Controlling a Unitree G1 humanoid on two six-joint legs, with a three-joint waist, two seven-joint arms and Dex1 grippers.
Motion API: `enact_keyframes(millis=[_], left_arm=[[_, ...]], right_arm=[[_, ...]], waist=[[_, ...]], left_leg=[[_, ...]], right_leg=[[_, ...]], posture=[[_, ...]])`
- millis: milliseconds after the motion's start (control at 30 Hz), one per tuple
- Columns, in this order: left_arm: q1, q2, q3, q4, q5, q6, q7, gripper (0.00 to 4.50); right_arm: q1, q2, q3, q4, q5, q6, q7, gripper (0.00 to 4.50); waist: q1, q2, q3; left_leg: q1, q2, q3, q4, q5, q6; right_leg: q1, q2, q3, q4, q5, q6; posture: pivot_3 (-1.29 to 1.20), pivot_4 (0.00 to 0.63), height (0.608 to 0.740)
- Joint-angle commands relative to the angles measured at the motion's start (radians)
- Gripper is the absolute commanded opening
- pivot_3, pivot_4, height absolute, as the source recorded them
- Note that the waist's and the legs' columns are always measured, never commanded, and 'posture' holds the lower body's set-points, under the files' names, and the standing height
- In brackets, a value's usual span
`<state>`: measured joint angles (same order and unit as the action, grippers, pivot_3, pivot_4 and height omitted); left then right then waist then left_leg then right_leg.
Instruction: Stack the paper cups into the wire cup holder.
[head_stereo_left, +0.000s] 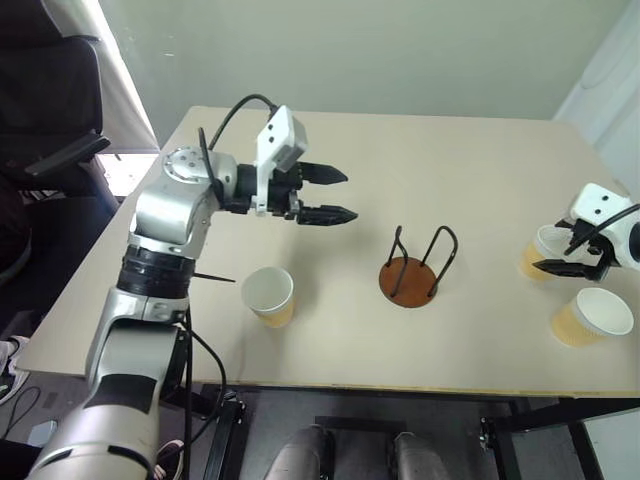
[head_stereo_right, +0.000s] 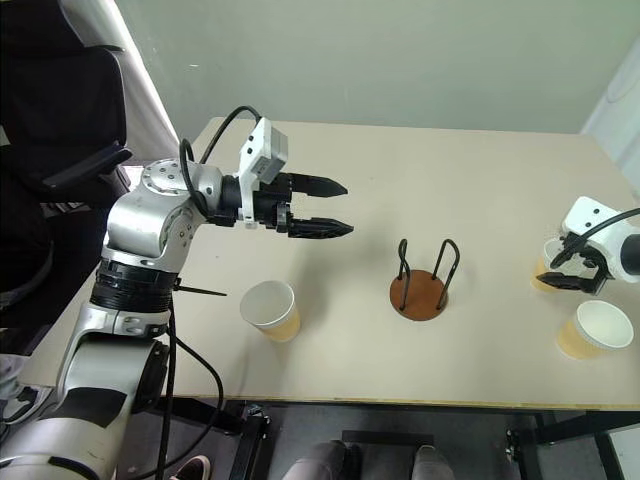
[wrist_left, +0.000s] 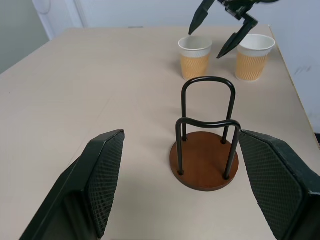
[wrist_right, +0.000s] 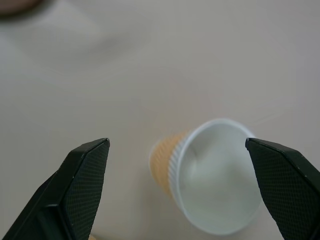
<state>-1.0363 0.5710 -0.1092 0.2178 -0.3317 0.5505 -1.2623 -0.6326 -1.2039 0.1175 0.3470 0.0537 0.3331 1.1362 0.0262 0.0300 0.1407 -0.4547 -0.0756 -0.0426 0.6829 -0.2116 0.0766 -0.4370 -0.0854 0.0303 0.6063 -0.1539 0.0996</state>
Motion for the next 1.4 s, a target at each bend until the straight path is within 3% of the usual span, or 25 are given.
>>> enact_keyframes(millis=[33,267,333,733,1100,1233,1400], left_arm=[[0.001,0.013,0.020,-0.037,-0.016,-0.011,0.001,3.90],[0.009,0.020,0.018,-0.043,-0.016,-0.009,0.005,3.90],[0.011,0.022,0.017,-0.044,-0.016,-0.010,0.005,3.90],[0.009,0.052,0.006,-0.010,0.001,-0.034,-0.009,3.90],[0.018,0.098,0.016,-0.013,-0.022,-0.013,-0.059,3.90],[0.011,0.101,0.012,0.008,-0.016,-0.025,-0.064,3.90],[-0.006,0.089,0.002,0.035,-0.009,-0.037,-0.068,3.90]], right_arm=[[-0.052,0.011,0.017,0.078,-0.059,-0.056,0.017,4.48],[-0.123,0.064,0.052,0.206,-0.132,-0.116,0.035,4.48],[-0.136,0.077,0.056,0.228,-0.144,-0.124,0.042,4.11],[-0.126,0.082,0.008,0.155,-0.107,-0.052,0.142,0.02],[-0.054,-0.032,-0.186,-0.322,0.060,0.162,0.175,0.02],[-0.110,-0.056,-0.230,-0.511,0.141,0.275,0.170,0.02],[-0.244,-0.011,-0.202,-0.708,0.280,0.439,0.145,0.02]], waist=[[-0.001,0.000,0.000],[-0.002,0.000,0.000],[-0.002,0.000,0.000],[-0.002,0.000,0.000],[-0.002,0.000,0.000],[-0.004,0.000,0.000],[-0.007,0.000,0.000]], left_leg=[[0.000,0.000,0.000,0.000,0.000,0.000],[0.000,0.000,-0.001,0.000,0.000,0.000],[0.000,0.000,-0.001,0.000,0.000,0.000],[0.000,0.000,-0.001,-0.001,-0.001,-0.001],[0.000,0.000,-0.002,-0.001,-0.002,-0.003],[0.000,0.000,-0.002,-0.002,-0.002,-0.004],[0.000,0.000,-0.003,-0.002,-0.002,-0.004]], right_leg=[[0.000,0.000,0.000,0.000,0.000,0.000],[0.000,0.000,0.000,0.001,0.000,-0.001],[0.000,0.000,0.000,0.001,-0.001,-0.002],[0.000,0.000,-0.001,0.001,-0.002,-0.004],[0.000,0.000,-0.002,0.001,-0.004,-0.008],[-0.001,0.000,-0.002,0.001,-0.005,-0.009],[-0.001,0.001,-0.002,0.002,-0.007,-0.011]], posture=[[0.00,0.150,0.740],[0.00,0.150,0.740],[0.00,0.150,0.740],[0.00,0.150,0.740],[0.00,0.150,0.740],[0.00,0.150,0.740],[0.00,0.150,0.740]])
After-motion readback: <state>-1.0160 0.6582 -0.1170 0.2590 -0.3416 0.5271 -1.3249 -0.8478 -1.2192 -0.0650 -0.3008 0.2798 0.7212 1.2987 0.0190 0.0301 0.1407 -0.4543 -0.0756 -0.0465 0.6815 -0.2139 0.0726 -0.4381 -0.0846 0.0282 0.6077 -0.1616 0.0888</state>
